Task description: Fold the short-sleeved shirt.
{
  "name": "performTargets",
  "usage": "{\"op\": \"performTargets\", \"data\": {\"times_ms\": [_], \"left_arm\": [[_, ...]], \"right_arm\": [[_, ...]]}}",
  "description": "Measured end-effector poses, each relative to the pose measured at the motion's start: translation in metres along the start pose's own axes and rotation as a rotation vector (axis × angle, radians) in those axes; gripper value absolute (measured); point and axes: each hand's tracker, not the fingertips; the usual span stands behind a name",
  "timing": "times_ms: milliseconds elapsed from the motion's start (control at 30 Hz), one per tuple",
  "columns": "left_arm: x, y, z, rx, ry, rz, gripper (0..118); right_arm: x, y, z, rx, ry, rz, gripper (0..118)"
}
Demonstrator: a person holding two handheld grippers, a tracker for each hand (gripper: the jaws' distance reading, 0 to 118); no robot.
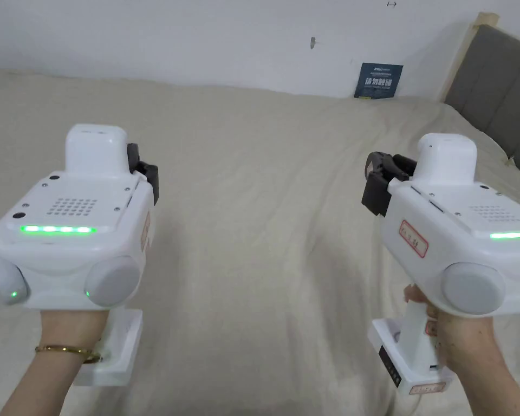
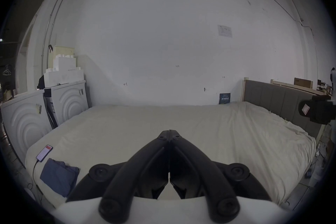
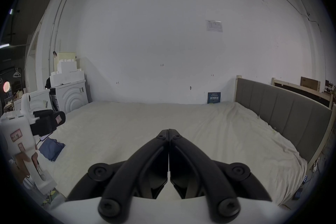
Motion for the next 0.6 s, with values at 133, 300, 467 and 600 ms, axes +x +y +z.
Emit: {"op": "performTargets", "data": {"times_ms": [133,300,467,600], "left_arm": [[-0.002,-0.018,0.004,-0.033,0.005,-0.015,0],[-0.009,-0.030,0.007,-0.073,0.000,0.021,0],[-0.011,-0.039,0.013,-0.095,0.001,0.020,0],[-0.010,-0.043,0.015,-0.105,0.005,0.024,0]], "right_arm": [[0.000,-0.018,-0.001,-0.033,0.007,-0.017,3],[-0.003,-0.039,0.003,-0.063,-0.008,-0.023,3],[-0.004,-0.053,0.007,-0.085,-0.019,-0.040,3],[-0.005,-0.054,0.011,-0.091,-0.020,-0.052,3]]}}
